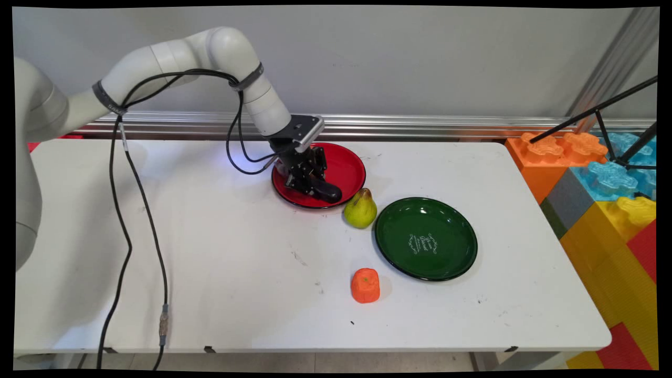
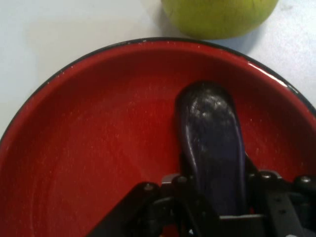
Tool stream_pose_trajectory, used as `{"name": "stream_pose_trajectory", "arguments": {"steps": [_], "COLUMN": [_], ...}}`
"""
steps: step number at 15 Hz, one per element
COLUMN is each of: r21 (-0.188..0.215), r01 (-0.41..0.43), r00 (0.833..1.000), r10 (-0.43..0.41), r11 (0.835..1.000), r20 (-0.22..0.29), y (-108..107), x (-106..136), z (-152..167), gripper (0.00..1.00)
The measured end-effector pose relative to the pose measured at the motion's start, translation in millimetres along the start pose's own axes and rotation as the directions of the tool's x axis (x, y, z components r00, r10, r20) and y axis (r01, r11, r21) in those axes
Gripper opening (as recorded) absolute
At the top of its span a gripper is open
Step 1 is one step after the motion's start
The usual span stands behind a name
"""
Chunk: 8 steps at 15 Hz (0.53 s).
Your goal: Place the picked object on the table
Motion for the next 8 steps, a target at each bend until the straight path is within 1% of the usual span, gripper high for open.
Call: {"name": "stream_pose_trajectory", "arguments": {"steps": [4, 8], "r21": [0.008, 0.034], "r01": [0.011, 0.050], "r00": [1.000, 0.999], "r10": [-0.011, -0.049], "r11": [1.000, 0.998], "r20": [-0.004, -0.013], "y": [0, -3], "x": [2, 7], "z": [-5, -16], "gripper": [0.00, 0.00]}}
